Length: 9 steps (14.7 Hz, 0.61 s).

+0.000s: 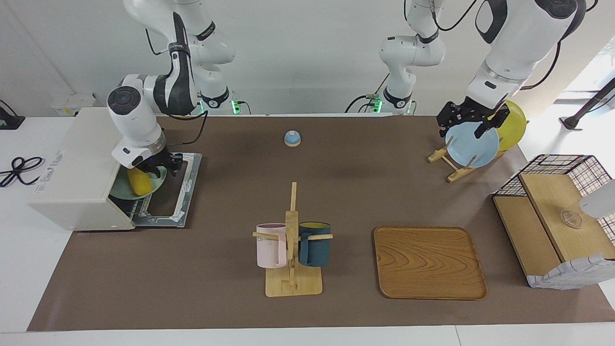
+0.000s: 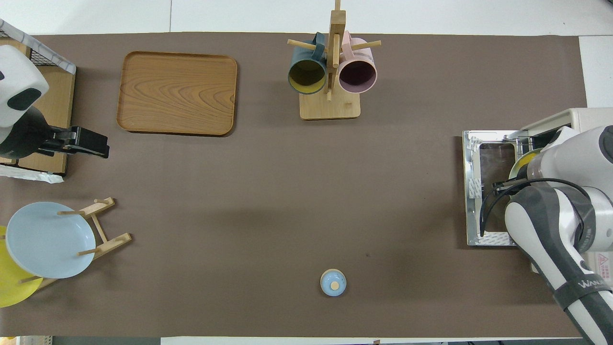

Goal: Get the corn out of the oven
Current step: 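Grasp the green plate with corn inside the oven with the right gripper, then pull the plate out and set it on the table center with the right gripper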

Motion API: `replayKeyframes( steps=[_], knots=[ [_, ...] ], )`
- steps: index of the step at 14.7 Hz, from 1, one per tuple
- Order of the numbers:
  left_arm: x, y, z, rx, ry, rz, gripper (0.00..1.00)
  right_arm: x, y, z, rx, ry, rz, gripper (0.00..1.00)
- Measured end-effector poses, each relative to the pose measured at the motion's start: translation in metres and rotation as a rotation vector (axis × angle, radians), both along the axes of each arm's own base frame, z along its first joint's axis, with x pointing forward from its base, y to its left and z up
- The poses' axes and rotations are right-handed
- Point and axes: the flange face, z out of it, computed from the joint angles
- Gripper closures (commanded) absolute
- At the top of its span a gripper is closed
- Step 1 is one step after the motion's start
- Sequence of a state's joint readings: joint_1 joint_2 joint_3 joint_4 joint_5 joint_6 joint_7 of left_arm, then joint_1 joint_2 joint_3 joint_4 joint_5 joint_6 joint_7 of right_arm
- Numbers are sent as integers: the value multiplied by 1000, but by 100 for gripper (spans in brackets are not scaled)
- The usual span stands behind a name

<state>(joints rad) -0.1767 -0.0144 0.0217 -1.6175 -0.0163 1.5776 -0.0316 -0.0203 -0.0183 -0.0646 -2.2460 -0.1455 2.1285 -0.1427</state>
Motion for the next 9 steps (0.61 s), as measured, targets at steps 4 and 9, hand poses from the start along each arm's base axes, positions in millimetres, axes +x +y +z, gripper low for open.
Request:
replayKeyframes(
  steps=[4, 9],
  knots=[
    [0, 0, 0, 0, 0, 0, 0, -1, 0, -2, -2, 7, 7, 100],
    [0, 0, 0, 0, 0, 0, 0, 23, 83, 40, -22, 27, 143, 100]
  ],
)
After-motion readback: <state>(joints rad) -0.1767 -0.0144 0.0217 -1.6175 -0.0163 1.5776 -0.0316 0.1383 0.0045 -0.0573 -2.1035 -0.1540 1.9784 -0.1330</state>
